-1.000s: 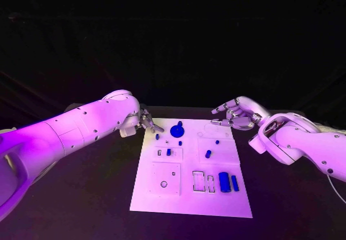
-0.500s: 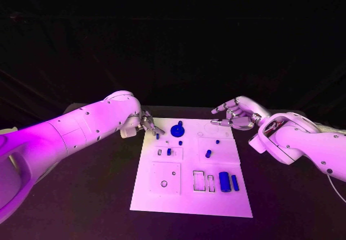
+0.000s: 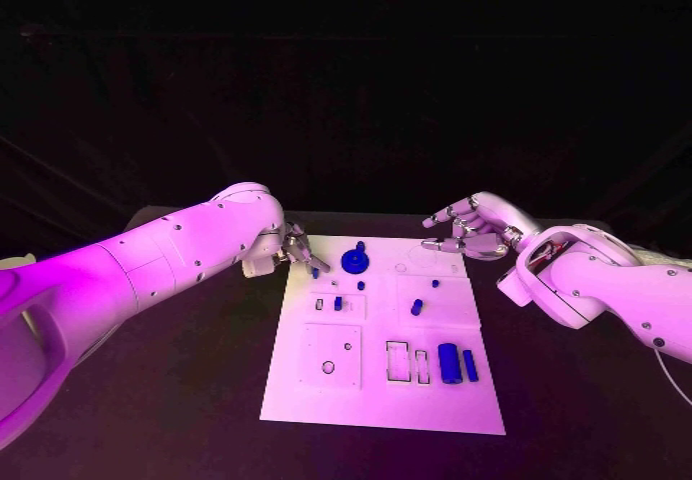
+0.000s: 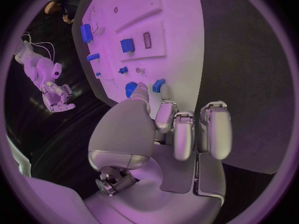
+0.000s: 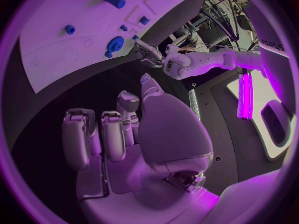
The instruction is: Assemble the parts on the task board
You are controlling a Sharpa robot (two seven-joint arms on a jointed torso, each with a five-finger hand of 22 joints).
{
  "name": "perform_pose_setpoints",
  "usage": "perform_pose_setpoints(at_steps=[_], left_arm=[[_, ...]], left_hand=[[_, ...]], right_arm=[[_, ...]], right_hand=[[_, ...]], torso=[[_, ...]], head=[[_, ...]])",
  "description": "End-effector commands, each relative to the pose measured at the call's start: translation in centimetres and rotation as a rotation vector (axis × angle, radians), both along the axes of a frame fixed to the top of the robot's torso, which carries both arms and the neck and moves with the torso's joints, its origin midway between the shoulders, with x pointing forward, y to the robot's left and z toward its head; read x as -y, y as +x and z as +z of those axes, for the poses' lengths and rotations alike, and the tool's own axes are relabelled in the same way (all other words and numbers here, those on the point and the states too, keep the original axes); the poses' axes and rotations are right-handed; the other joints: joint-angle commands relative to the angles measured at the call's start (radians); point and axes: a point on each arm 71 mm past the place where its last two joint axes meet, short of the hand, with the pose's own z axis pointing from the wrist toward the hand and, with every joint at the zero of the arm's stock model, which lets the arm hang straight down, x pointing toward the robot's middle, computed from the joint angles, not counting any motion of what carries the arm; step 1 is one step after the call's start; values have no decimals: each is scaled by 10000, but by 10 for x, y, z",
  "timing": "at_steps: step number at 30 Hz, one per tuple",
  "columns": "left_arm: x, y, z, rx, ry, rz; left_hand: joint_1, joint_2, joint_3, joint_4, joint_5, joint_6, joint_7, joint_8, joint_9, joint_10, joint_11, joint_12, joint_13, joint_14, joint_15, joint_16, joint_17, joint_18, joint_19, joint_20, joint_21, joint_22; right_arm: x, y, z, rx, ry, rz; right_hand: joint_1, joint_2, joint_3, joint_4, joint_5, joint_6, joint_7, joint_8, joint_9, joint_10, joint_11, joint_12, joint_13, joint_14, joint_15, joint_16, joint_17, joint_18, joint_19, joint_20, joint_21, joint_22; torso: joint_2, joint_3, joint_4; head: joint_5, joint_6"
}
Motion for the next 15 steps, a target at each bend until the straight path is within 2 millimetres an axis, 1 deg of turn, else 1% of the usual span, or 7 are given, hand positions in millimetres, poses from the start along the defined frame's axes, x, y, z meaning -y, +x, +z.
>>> perform_pose_setpoints(at_steps=[1, 5, 8, 10, 12, 14, 15], left_arm=[[3, -1, 0, -77, -116, -154], [3, -1, 0, -83, -117, -165], [4, -1, -1, -98, -117, -183], [4, -1, -1, -101, -120, -193], [4, -1, 0, -88, -130, -190], [4, -1, 0, -62, -144, -172], [4, -1, 0, -50, -150, -163]], left_hand=[[349, 123, 175, -106, 77, 29, -30, 59, 16, 51, -56, 23, -28, 1054, -90, 31, 2635, -69, 565, -65, 44, 1364], [1078, 349, 705, -509, 127, -37, -105, 25, 19, 37, -127, -6, -27, 1054, -148, 31, 2635, -63, 557, -114, 29, 1354], [1588, 459, 1187, -822, 174, -103, -139, -33, -1, 15, -162, -43, -36, 1054, -185, 31, 2635, -61, 551, -154, 18, 1348], [1998, 514, 1713, -1099, 340, -207, -124, -97, -19, -13, -162, -91, -53, 1054, -200, 31, 2635, -57, 544, -183, 3, 1337], [2091, 392, 2241, -1232, 548, -270, -46, -107, -1, -19, -108, -131, -65, 1054, -159, 31, 2635, -58, 542, -174, -5, 1335], [1978, 175, 2862, -1281, 624, -308, 23, -76, 49, -12, -79, -166, -81, 1054, -105, 31, 2635, -58, 539, -137, -13, 1335], [1688, -89, 3539, -1258, 693, -305, 76, 2, 130, 8, -43, -184, -84, 1054, -61, 31, 2635, -55, 540, -111, -16, 1343]], right_arm=[[-1, 0, -1, -2, -109, 114], [-1, 0, -1, -8, -108, 114], [-1, 0, -1, -9, -107, 114], [-1, 0, -1, -11, -106, 116], [-1, 0, -1, -13, -105, 118], [-2, 0, -1, -16, -106, 119], [-2, 0, -1, -17, -106, 120]], right_hand=[[-35, 40, -53, -23, 35, 28, -14, -4, 8, -65, -24, -48, -8, 837, -11, -35, 1693, 117, 161, 15, -61, 826], [-35, 40, -53, -23, 35, 28, -14, -4, 8, -65, -24, -48, -8, 837, -11, -35, 1693, 117, 161, 15, -61, 826], [-35, 40, -53, -23, 35, 28, -14, -4, 8, -65, -24, -48, -8, 837, -11, -35, 1693, 117, 161, 15, -61, 826], [-35, 40, -53, -23, 35, 28, -14, -4, 8, -65, -24, -48, -8, 837, -11, -35, 1693, 117, 161, 15, -61, 826], [-35, 40, -53, -23, 35, 28, -14, -4, 8, -65, -24, -48, -8, 837, -11, -35, 1693, 117, 161, 15, -61, 826], [-35, 40, -53, -23, 35, 28, -14, -4, 8, -65, -24, -48, -8, 837, -11, -35, 1693, 117, 161, 15, -61, 826], [-35, 40, -53, -23, 35, 28, -14, -4, 8, -65, -24, -48, -8, 837, -11, -35, 1693, 117, 161, 15, -61, 826]], torso=[[2, 4, 2], [-2, 3, -1], [2, 0, 1], [1, 2, 3], [1, -1, 2], [3, 0, 3], [2, 2, 5]], head=[[-2, 1], [-1, -12], [-10, -20], [-10, -27], [-11, -36], [-12, -44], [-11, -39]])
